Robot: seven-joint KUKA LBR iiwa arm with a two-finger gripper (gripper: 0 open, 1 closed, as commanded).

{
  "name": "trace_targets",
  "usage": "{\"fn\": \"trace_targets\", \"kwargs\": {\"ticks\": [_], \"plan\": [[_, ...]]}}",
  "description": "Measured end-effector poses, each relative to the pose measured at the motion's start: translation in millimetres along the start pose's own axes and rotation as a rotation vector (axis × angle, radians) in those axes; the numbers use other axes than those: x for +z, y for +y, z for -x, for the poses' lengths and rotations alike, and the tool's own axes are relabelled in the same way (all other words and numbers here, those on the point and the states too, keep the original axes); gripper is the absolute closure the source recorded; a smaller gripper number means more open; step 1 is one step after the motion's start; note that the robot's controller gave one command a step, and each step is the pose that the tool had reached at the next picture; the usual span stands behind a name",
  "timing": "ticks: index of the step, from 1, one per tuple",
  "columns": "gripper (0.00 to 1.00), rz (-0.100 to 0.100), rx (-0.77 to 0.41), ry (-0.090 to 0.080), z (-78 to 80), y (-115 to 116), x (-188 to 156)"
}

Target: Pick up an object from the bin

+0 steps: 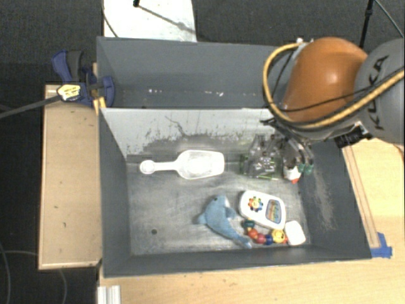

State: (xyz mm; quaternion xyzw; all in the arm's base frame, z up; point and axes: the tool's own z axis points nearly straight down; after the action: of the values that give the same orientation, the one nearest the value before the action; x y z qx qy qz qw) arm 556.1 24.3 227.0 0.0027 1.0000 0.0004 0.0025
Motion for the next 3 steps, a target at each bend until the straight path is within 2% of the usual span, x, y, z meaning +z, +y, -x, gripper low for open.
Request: {"fn": "trace_targets", "kwargs": {"ticks": [1,2,3], "plan": [[1.0,0.0,0.002,-0.007,4.5,17.7,41.4],[1.0,0.003,0.002,0.009,-0.8,-2.0,75.8],[1.0,-0.003,0.016,0.002,4.6,-30.4,78.7]]}}
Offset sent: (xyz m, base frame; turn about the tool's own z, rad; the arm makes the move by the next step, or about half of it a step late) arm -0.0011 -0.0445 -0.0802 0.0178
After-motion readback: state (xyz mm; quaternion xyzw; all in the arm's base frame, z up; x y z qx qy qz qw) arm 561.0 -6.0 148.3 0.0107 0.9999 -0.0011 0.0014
